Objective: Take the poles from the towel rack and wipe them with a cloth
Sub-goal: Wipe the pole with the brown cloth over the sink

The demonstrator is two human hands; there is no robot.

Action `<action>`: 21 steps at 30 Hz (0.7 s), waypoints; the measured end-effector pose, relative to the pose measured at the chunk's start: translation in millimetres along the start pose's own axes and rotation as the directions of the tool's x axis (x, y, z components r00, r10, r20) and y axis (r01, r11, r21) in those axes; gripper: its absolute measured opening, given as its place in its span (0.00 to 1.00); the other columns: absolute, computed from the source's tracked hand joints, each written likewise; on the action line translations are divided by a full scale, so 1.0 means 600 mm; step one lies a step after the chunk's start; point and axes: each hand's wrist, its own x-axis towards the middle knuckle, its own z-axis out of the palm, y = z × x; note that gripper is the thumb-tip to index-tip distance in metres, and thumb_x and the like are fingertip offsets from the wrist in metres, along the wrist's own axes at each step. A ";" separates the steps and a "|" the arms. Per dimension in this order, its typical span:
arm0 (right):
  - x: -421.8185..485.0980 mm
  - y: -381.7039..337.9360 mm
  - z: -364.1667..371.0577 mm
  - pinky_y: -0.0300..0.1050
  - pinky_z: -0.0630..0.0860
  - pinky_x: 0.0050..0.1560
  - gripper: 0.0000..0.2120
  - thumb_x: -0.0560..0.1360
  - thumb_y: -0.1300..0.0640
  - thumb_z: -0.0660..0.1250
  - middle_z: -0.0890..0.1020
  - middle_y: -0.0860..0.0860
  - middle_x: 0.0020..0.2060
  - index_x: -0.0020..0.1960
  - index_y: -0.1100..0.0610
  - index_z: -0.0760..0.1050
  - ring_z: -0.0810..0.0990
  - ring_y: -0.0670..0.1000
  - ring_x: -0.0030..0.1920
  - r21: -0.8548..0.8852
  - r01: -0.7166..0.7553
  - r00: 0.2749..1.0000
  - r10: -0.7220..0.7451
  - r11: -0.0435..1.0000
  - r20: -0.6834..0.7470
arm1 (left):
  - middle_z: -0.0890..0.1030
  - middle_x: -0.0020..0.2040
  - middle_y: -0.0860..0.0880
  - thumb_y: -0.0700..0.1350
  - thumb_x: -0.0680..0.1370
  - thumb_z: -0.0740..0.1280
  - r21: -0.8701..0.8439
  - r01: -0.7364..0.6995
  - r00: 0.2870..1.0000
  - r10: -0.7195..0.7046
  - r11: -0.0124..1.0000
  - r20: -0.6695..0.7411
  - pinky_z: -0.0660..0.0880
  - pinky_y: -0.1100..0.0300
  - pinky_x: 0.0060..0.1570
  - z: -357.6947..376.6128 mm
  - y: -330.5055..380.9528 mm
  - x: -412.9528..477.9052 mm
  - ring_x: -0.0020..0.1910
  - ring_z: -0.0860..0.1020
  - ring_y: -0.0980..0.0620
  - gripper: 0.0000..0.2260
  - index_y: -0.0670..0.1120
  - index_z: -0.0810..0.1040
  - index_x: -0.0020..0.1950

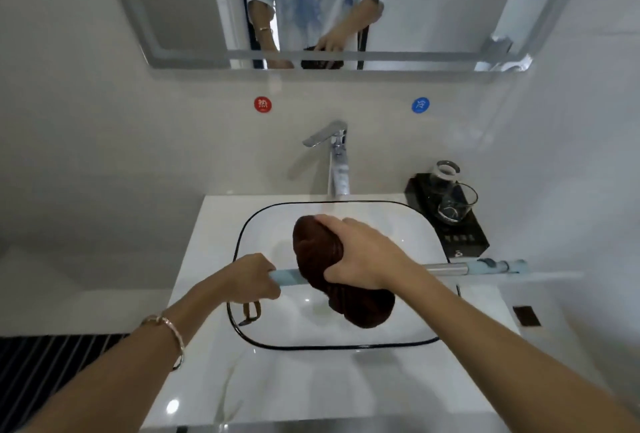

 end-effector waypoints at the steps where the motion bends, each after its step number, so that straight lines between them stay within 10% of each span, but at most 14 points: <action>1: 0.000 -0.007 0.026 0.50 0.73 0.56 0.41 0.67 0.49 0.70 0.72 0.50 0.59 0.75 0.41 0.54 0.71 0.53 0.60 -0.035 -0.010 1.000 0.011 0.999 0.024 | 0.68 0.25 0.52 0.42 0.69 0.67 -0.016 -0.008 1.000 0.008 1.000 0.019 0.61 0.65 0.23 0.007 -0.020 -0.001 0.22 0.65 0.56 0.11 0.47 0.68 0.28; 7: 0.001 -0.003 0.152 0.53 0.61 0.69 0.42 0.70 0.46 0.67 0.67 0.52 0.67 0.77 0.46 0.49 0.64 0.56 0.68 -0.187 -0.088 0.994 0.099 0.978 0.047 | 0.68 0.26 0.53 0.43 0.69 0.66 -0.015 -0.038 0.987 0.040 0.999 0.156 0.61 0.67 0.25 0.066 -0.093 0.022 0.24 0.66 0.57 0.12 0.49 0.67 0.29; 10: 0.004 0.013 0.187 0.58 0.48 0.72 0.41 0.71 0.45 0.66 0.67 0.52 0.67 0.78 0.47 0.48 0.62 0.56 0.70 -0.285 -0.093 0.994 0.107 0.954 0.036 | 0.69 0.28 0.55 0.52 0.71 0.66 0.265 -0.154 0.987 0.133 0.952 0.096 0.63 0.64 0.36 0.092 -0.120 0.039 0.33 0.69 0.57 0.12 0.51 0.68 0.30; 14: 0.016 0.029 0.212 0.62 0.52 0.71 0.42 0.70 0.42 0.67 0.65 0.55 0.69 0.77 0.48 0.49 0.58 0.59 0.72 -0.338 -0.124 0.986 0.153 0.933 0.062 | 0.76 0.36 0.54 0.63 0.72 0.63 0.549 -0.176 0.967 0.247 0.817 -0.057 0.61 0.55 0.51 0.110 -0.130 0.053 0.51 0.70 0.51 0.16 0.51 0.79 0.46; 21: 0.052 0.041 0.205 0.58 0.56 0.71 0.40 0.65 0.42 0.71 0.62 0.51 0.70 0.70 0.55 0.59 0.55 0.58 0.74 -0.318 -0.047 0.991 0.083 0.947 0.102 | 0.78 0.50 0.51 0.59 0.78 0.58 0.492 -0.141 0.966 0.229 0.859 -0.122 0.45 0.48 0.73 0.152 -0.151 0.047 0.59 0.70 0.52 0.17 0.48 0.74 0.57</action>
